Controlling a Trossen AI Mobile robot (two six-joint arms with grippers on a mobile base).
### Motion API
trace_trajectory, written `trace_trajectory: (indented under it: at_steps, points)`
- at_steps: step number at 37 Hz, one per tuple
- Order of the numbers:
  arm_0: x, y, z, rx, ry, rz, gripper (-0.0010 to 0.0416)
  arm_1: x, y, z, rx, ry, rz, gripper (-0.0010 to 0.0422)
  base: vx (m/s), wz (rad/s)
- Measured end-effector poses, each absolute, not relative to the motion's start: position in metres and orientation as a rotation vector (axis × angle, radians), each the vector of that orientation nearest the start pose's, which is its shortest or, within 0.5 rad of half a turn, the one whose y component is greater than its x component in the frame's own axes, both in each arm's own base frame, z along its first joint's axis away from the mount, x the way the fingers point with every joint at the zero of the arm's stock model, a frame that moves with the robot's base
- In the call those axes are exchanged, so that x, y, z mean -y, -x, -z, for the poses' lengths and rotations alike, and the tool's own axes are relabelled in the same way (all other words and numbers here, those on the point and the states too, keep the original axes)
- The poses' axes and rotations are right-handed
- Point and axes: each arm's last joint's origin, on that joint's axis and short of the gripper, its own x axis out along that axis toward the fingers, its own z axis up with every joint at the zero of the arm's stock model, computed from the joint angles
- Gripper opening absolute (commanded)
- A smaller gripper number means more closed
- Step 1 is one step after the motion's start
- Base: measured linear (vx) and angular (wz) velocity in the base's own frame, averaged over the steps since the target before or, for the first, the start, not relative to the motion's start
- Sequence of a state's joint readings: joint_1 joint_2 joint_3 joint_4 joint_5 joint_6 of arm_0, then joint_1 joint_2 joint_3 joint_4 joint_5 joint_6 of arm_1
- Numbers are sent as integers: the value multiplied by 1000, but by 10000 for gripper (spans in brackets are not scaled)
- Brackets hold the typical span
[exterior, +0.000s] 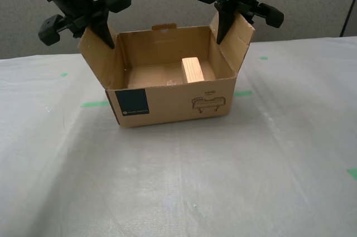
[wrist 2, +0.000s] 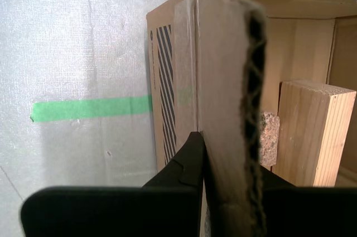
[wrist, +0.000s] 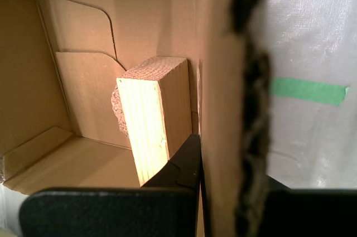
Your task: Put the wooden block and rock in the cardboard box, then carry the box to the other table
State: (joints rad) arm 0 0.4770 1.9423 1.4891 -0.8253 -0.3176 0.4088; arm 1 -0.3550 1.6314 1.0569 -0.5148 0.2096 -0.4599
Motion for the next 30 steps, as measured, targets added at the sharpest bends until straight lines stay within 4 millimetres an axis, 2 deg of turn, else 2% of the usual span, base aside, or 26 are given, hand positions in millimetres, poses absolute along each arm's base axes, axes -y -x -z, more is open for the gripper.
trace_trajectory:
  at_steps: [5,14,19,30]
  points:
    - [-187,-342,-205,-1420,-232,-398,36,116,-297,-199,-1191,316,248,0,0,0]
    - [-187,-343,-205,-1417,-237,-395,126,116,-297,-199,-1191,313,248,12,0,0]
    - [-187,-342,-205,-1417,-237,-396,182,116,-297,-199,-1190,310,248,58,0,0]
    - [-188,-342,-205,-1416,-236,-398,317,116,-297,-199,-1182,296,226,197,0,0]
